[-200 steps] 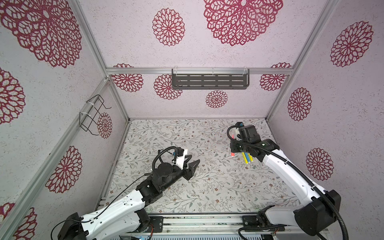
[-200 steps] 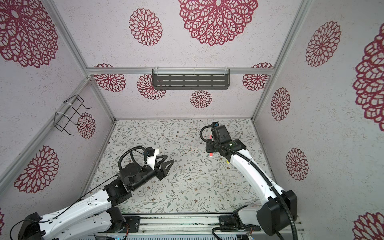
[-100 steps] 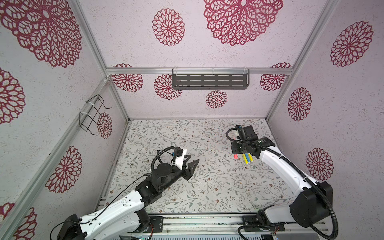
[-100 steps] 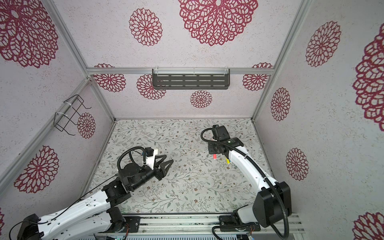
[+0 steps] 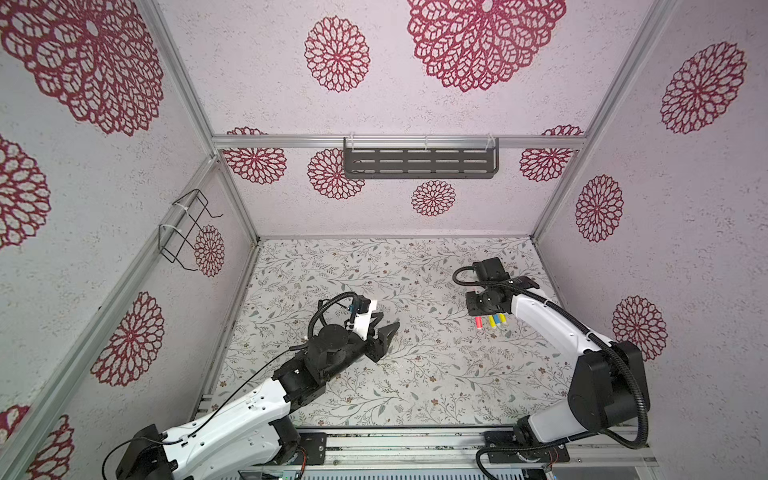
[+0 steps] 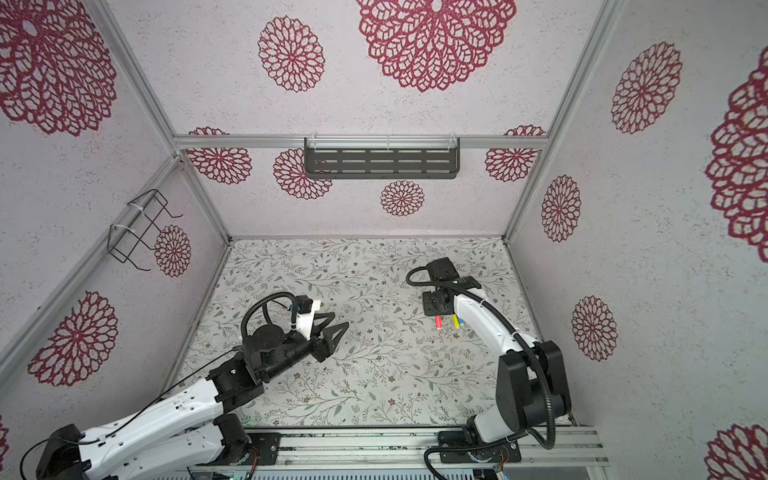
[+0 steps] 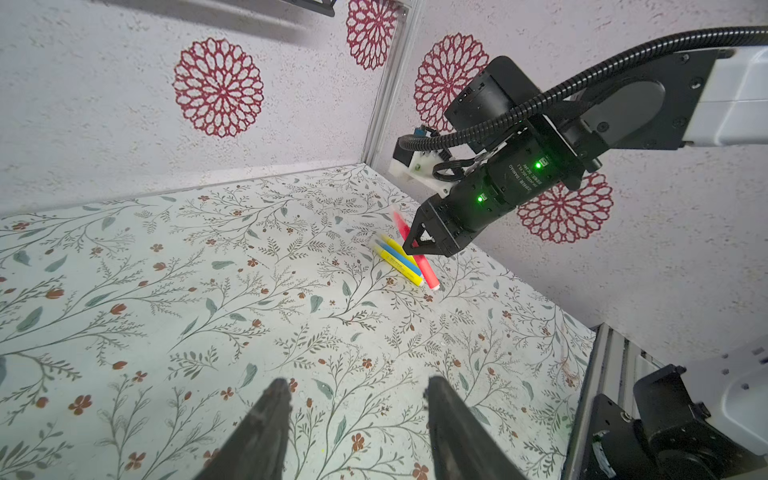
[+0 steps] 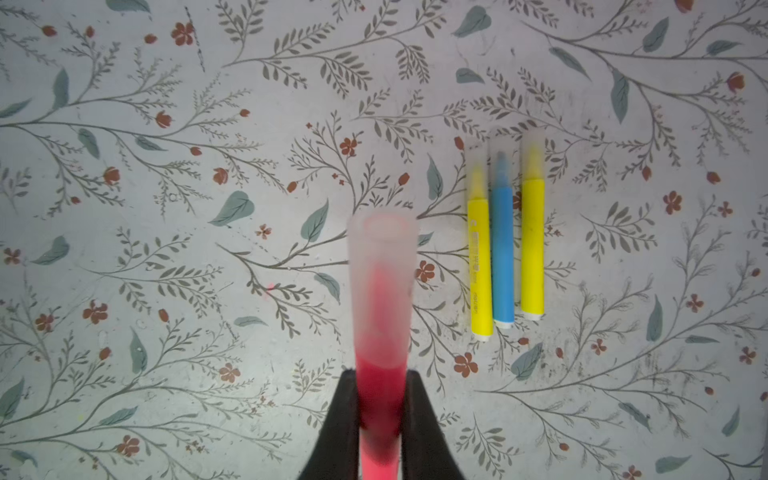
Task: Insert the pens into the pen caps
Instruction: 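Carry the capped pink highlighter with the right gripper toward the other markers, then lower the highlighter with the right gripper and lay it beside the markers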
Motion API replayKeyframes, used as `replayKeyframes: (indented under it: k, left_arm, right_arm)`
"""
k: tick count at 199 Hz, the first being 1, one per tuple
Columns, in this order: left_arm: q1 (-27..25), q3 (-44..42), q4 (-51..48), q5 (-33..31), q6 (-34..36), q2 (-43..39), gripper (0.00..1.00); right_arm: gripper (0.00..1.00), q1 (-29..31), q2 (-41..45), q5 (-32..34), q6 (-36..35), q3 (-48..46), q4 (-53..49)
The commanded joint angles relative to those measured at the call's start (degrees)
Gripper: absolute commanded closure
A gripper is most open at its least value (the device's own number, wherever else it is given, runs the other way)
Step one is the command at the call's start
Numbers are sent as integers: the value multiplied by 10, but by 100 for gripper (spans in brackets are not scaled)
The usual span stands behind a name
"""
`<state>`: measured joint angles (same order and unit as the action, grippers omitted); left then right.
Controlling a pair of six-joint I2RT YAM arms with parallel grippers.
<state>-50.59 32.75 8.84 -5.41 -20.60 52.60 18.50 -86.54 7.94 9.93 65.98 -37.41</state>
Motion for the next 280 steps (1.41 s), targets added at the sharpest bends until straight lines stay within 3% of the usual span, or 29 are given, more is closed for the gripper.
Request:
replayKeyframes:
  k: [1,174,280]
  left_arm:
    - [-8,19,-1,7,3,5,44]
    - [-7,18,-15,7,6,-17,45]
    - [-7,8,-27,-1,4,-40,44]
  right_arm:
    - [100,-9,-13,24,-19,4,3]
    - [100,-22,-183,130,-79,101,-27]
    - [100,-22,-236,169,-86,129,-29]
